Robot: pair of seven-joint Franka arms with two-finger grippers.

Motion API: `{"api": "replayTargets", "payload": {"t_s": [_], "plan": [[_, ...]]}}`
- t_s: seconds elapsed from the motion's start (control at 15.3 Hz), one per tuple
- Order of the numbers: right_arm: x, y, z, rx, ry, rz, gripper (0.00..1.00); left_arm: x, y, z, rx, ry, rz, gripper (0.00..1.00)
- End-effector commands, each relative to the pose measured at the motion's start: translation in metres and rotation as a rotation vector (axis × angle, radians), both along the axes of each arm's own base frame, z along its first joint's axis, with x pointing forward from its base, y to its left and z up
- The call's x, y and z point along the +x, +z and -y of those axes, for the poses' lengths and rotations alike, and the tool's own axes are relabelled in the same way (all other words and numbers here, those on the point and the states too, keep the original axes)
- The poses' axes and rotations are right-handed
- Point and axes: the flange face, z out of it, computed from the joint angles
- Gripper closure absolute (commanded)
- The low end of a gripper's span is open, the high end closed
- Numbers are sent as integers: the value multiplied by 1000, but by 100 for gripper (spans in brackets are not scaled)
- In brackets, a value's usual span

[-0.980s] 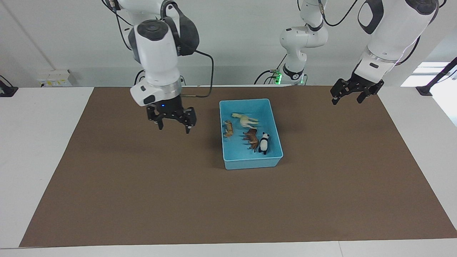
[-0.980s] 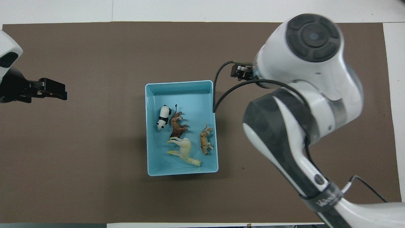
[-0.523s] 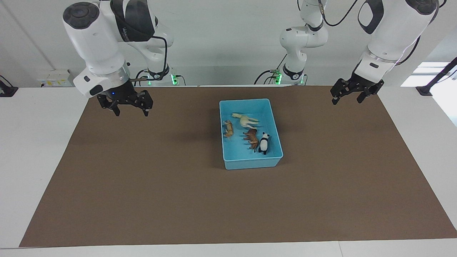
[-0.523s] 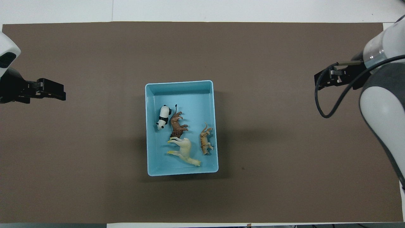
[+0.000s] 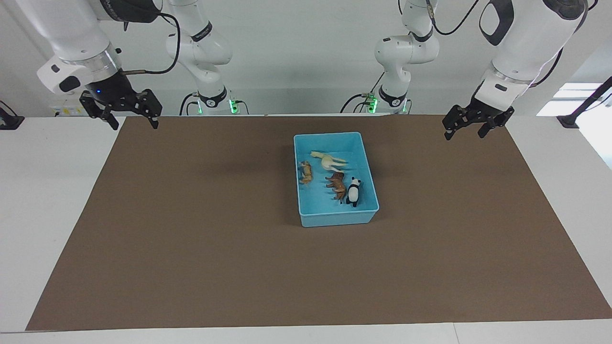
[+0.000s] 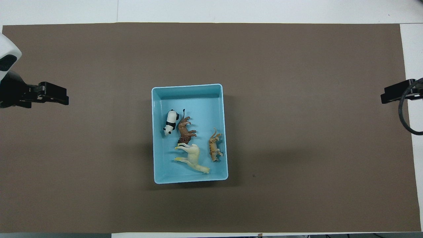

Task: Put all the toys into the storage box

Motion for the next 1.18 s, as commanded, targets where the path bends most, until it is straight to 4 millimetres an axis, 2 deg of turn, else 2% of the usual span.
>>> {"api": "replayTargets", "payload": {"t_s": [0.0,0.33,1.11], "plan": [[-11,-3,-3,34,-47,-30,0,-8,2,-4,13,-4,-4,0],[-16,-6,0,37,-50,-68,0,-8,2,-4,13,-4,-6,0],[-12,-14,6,17,-55,-47,0,-8,2,-4,13,-4,-6,0]]}}
